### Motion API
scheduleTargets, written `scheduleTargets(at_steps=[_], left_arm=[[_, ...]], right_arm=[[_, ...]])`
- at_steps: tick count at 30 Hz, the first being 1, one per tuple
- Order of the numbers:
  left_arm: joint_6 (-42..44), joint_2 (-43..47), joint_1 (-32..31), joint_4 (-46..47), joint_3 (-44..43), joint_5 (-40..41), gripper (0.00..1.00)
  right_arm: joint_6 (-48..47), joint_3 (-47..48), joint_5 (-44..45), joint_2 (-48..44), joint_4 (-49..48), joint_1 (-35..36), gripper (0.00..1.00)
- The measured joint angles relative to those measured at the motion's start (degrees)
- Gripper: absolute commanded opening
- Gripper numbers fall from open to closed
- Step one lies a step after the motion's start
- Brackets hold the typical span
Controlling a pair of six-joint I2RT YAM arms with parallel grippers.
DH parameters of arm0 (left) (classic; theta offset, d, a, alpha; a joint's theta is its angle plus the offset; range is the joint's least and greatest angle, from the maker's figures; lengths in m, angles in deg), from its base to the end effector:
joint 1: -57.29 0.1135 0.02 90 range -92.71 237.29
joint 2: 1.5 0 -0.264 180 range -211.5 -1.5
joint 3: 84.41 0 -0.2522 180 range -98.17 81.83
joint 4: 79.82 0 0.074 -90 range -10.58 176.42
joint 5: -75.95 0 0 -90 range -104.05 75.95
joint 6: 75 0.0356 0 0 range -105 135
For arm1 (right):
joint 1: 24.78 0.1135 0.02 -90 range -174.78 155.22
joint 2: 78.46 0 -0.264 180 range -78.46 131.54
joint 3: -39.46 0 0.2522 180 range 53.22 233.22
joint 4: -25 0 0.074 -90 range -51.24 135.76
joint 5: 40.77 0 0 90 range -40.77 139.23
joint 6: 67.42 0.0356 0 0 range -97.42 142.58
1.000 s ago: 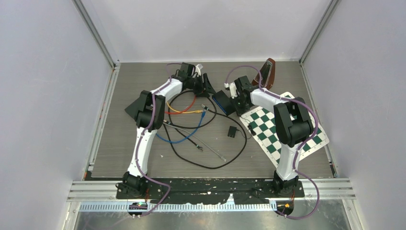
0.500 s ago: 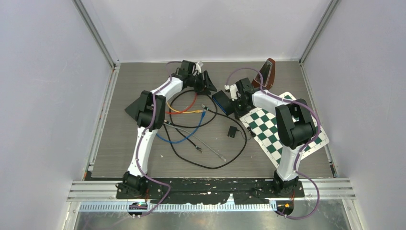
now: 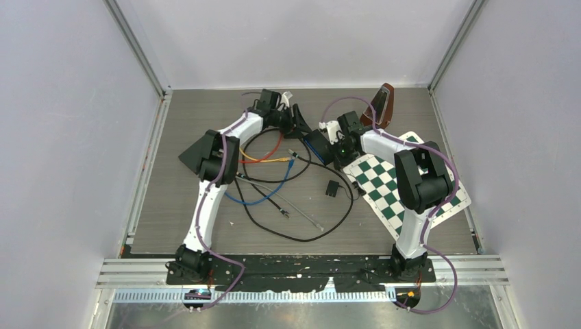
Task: Insert the plug into the switch port
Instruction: Insert the power into the switch port.
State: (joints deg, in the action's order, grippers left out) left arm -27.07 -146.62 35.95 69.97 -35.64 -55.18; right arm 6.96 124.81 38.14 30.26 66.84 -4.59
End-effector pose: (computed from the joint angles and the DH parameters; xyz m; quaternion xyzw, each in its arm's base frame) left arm 0.5073 -0.2233 0.1338 -0.0204 0.8727 -0.4671 0.1406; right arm 0.3561 0.1382 0.1646 -0.3186 0.9187 0.1028 0.2097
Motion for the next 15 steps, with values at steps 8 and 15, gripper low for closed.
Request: scheduleTargets(at_steps=[8,15], left_arm=[[-1.4,-1.4,0.0,2.1,-0.6,-1.9,0.52],[-2.1,-1.4,0.0,3.4,-0.6,-3.0,0.52]], right_arm=[[-1.9,0.2,-0.2,0.0,-0.3,0.0,0.05],[-2.3,1.2,-0.9,0.0,-0.7,0.0,0.05]])
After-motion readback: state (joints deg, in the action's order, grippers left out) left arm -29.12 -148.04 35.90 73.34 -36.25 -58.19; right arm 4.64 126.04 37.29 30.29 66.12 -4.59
